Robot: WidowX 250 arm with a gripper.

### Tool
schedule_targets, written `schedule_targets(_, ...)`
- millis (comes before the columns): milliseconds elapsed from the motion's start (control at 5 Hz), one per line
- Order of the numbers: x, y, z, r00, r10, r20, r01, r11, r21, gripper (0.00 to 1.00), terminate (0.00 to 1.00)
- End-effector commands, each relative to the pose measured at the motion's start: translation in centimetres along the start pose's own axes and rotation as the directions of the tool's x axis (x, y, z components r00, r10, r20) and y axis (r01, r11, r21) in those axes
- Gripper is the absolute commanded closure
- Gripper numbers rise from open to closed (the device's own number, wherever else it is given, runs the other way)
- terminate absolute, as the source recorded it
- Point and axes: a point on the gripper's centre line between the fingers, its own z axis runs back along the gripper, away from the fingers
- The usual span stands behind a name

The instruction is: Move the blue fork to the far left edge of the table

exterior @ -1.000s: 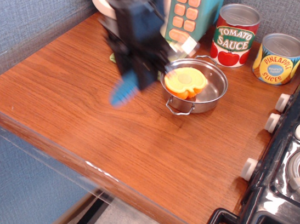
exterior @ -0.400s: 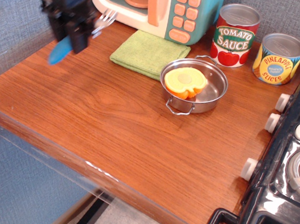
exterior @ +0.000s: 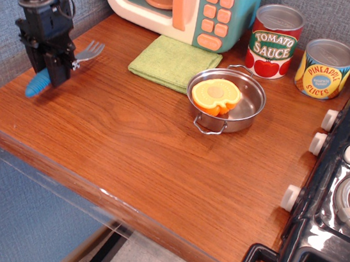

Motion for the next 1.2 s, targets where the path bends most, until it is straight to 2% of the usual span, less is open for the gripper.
schedule_targets(0,-0.9,-0.1,0.9,1.000,0.013,-0.003,-0.013,0.999,0.050,1.00,0.00)
schedule_targets(200,-1.0,-0.1,1.1,0.999,0.031,-0.008,-0.030,0.998,0.064,0.00,0.00)
schedule_targets(400,-0.9,-0.4,2.1,1.000,0.024,0.017,-0.025,0.996,0.081,0.00,0.00)
schedule_targets(800,-1.3,-3.1,7.9,0.989,-0.042,0.140,0.030,0.996,0.088,0.00,0.00)
schedule_targets(1000,-1.5,-4.2,8.5,0.991,-0.037,0.125,0.029,0.998,0.061,0.00,0.00)
